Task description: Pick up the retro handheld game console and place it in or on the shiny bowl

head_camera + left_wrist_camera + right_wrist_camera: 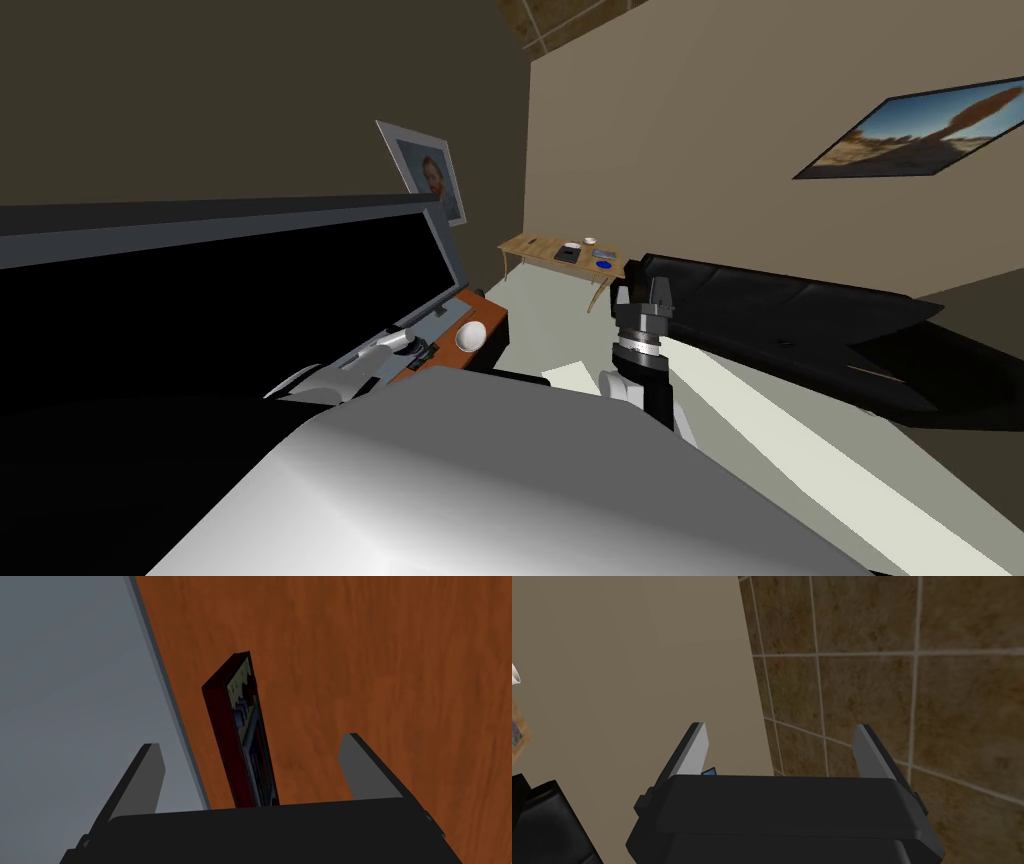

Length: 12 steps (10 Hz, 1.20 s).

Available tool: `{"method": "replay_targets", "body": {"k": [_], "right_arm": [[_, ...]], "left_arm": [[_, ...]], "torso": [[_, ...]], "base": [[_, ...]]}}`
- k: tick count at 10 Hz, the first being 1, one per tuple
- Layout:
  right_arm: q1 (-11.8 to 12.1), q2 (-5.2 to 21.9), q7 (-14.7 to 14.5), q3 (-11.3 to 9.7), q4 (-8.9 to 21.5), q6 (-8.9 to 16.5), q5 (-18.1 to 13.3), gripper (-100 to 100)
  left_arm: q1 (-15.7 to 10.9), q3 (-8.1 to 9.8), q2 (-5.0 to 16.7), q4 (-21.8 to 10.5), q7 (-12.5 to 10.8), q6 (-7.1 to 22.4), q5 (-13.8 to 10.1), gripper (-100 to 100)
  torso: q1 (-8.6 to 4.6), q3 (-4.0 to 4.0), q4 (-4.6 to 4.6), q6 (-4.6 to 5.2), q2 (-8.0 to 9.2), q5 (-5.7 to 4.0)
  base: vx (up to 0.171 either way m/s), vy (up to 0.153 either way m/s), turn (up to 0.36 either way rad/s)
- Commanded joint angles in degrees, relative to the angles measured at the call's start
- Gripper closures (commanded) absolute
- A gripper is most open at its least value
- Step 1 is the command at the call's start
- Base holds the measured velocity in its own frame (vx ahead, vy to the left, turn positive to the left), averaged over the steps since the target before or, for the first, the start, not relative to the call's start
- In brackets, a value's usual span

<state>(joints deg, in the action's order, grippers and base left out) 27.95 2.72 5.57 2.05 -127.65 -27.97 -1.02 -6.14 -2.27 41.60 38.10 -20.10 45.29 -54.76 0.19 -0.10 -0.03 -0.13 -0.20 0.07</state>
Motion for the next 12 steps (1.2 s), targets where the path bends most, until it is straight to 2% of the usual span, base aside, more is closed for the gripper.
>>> {"method": "replay_targets", "body": {"k": [1,2,4,5,6,8,9,11,12], "right_arm": [[0.0,0.0,0.0,0.0,0.0,0.0,0.0,0],[0.0,0.0,0.0,0.0,0.0,0.0,0.0,0],[0.0,0.0,0.0,0.0,0.0,0.0,0.0,0],[0.0,0.0,0.0,0.0,0.0,0.0,0.0,0],[0.0,0.0,0.0,0.0,0.0,0.0,0.0,0],[0.0,0.0,0.0,0.0,0.0,0.0,0.0,0],[0.0,0.0,0.0,0.0,0.0,0.0,0.0,0],[0.0,0.0,0.0,0.0,0.0,0.0,0.0,0],[0.0,0.0,0.0,0.0,0.0,0.0,0.0,0]], "left_arm": [[-0.6,0.46,0.9,-2.9,0.0,2.0,-1.9,-100],[-1.0,0.68,1.5,-5.7,-0.7,3.6,-3.0,-100],[-1.0,0.68,1.5,-6.7,-0.7,3.6,-3.0,-100],[-1.3,0.89,2.0,-8.9,-1.3,5.1,-4.0,-100],[-1.3,0.89,2.0,-8.9,-1.3,5.1,-4.0,-100],[-1.7,1.24,2.9,-12.4,-2.3,7.3,-5.5,-100],[-1.7,1.24,2.9,-12.3,-2.3,7.3,-5.5,-100],[-2.0,1.5,3.4,-14.8,-2.9,8.8,-6.4,-100],[-1.9,1.45,3.4,-14.0,-2.7,8.4,-6.2,-100]], "torso": [[0.0,0.0,0.0,0.0,0.0,0.0],[0.01,0.01,0.01,0.04,0.01,-0.01],[0.03,0.01,0.01,0.0,0.02,0.01],[-0.08,-0.01,0.0,0.0,-0.03,-0.02],[-0.06,-0.01,0.0,0.02,-0.03,-0.02],[-0.03,0.0,0.01,0.03,0.0,-0.01],[-0.01,0.0,0.01,0.02,0.0,-0.01],[-0.05,-0.02,0.0,0.01,-0.04,-0.01],[-0.04,-0.02,0.0,0.01,-0.04,-0.02]], "base": [[-0.017,0.029,-0.169],[-0.015,0.05,-0.246],[-0.006,0.02,-0.054],[-0.004,0.013,-0.093],[-0.007,0.026,-0.079],[-0.014,0.026,-0.159],[-0.006,0.027,-0.055],[-0.004,0.018,-0.091],[-0.002,0.012,-0.022]]}}
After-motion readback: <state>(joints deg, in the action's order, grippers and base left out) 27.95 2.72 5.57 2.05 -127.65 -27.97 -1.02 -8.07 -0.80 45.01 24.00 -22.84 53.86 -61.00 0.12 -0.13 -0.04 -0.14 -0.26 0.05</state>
